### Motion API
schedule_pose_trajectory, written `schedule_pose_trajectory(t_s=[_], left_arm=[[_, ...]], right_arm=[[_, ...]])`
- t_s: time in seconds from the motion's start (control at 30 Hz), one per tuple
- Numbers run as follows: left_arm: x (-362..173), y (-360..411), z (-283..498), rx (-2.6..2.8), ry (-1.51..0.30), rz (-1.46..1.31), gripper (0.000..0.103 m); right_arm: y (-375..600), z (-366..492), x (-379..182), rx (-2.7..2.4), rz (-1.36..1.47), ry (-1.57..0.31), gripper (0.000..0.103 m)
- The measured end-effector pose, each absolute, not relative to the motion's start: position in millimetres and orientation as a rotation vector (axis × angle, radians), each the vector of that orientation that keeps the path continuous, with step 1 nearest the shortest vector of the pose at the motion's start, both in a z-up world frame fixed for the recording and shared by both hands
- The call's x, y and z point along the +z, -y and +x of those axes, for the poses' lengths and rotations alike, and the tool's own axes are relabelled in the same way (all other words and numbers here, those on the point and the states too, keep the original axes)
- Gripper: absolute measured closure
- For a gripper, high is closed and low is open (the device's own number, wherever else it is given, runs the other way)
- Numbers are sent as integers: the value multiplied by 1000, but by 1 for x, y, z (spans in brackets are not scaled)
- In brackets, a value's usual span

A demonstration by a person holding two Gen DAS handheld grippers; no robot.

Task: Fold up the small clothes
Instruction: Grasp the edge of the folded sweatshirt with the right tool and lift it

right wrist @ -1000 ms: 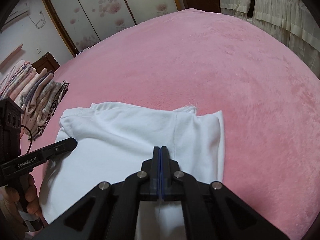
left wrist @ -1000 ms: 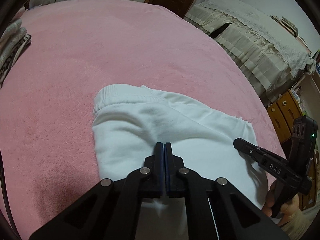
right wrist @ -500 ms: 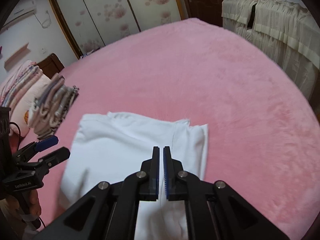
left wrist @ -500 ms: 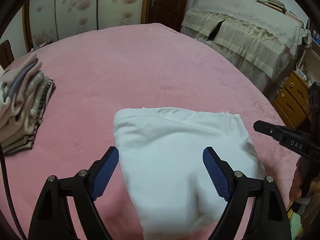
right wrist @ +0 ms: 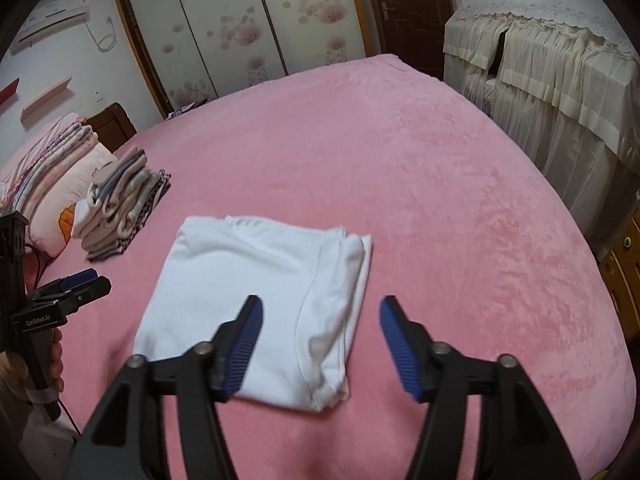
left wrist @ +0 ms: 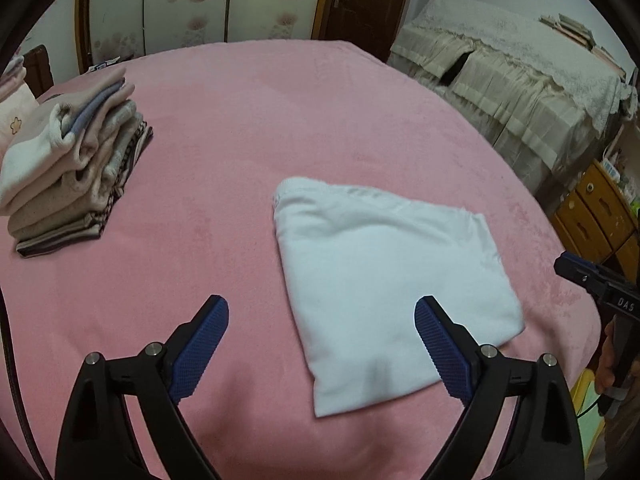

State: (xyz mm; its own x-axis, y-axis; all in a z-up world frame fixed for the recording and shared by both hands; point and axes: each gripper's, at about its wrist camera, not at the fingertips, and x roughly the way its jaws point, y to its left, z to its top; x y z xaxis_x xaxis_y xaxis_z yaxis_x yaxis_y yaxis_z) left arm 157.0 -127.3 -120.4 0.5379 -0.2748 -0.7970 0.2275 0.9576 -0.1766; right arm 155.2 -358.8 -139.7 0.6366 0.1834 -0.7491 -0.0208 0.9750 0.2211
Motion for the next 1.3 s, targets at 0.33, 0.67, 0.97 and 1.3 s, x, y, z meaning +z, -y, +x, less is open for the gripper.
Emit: schedule_pose_trajectory(t_s=[0.33, 0.67, 0.97, 1.3], left_arm=[[-187, 127, 169, -428, -1159, -228, 9], [-231, 120, 192, -561, -1181, -515, 10], [-250, 118, 208, -613, -1161, -636, 10], [-241, 123, 205, -461, -1103, -614, 56]], right_arm=[[384, 163, -198, 252, 427, -1015, 36], [399, 203, -252, 363, 646, -1072, 36], [388, 234, -273, 470, 723, -1078, 67], [375, 223, -260, 408, 630, -1038, 84]])
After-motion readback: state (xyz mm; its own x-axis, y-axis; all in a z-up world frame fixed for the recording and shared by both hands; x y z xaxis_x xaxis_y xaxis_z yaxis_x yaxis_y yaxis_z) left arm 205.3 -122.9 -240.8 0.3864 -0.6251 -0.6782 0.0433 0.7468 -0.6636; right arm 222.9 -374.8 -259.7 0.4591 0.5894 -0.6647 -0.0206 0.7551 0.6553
